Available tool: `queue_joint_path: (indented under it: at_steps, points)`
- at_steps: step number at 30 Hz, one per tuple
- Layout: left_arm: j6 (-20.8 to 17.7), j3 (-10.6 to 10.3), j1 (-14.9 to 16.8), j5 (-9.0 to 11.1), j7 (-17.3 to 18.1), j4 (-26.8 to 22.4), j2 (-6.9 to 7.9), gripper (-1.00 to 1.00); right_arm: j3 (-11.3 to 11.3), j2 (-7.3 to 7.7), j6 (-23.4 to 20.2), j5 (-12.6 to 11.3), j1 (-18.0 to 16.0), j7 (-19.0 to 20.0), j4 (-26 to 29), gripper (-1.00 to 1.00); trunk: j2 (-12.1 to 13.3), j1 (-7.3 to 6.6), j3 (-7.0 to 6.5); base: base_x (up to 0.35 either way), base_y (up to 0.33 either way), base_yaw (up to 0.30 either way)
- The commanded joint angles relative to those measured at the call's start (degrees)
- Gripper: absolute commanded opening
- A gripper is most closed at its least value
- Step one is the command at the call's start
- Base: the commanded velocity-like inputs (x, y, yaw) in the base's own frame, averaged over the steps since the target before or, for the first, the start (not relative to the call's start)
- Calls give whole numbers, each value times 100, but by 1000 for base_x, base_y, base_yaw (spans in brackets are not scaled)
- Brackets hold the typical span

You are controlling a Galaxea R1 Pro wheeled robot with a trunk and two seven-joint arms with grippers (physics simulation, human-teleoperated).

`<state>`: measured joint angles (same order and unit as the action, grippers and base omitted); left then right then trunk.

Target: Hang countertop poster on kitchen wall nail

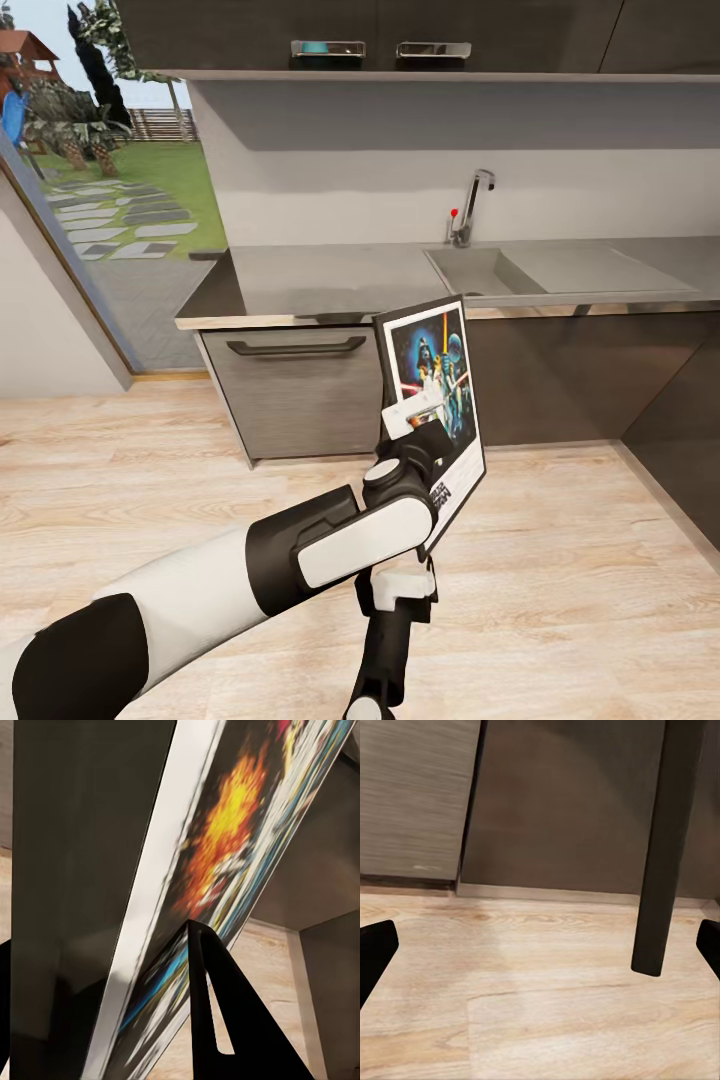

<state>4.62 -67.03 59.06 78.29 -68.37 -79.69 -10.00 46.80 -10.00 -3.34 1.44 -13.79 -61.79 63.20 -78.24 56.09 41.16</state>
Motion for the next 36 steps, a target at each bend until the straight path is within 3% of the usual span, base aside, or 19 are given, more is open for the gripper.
queue_joint_path:
  at_steps: [1,15,20,26,36]
  points:
    - [51,-8,8,29,-14,-3,0,-100,7,0,-37,0,-7,-27,-1,100,-3,0,5,0,0,0]
    - [73,-11,2,29,-18,-3,0,-100,-20,0,-44,-99,-27,-35,-1,100,-3,0,5,0,0,0]
    - [74,-21,0,29,-19,-2,0,-100,-162,0,-44,-100,-33,-35,-1,100,-3,0,5,0,0,0]
    - [75,-226,0,35,-19,-2,0,-100,-246,0,-44,-100,-40,-35,-1,100,-3,0,5,0,0,0]
    - [75,-273,0,38,-19,-2,0,-100,-259,0,-45,-100,-121,-35,-1,100,-3,0,5,0,0,0]
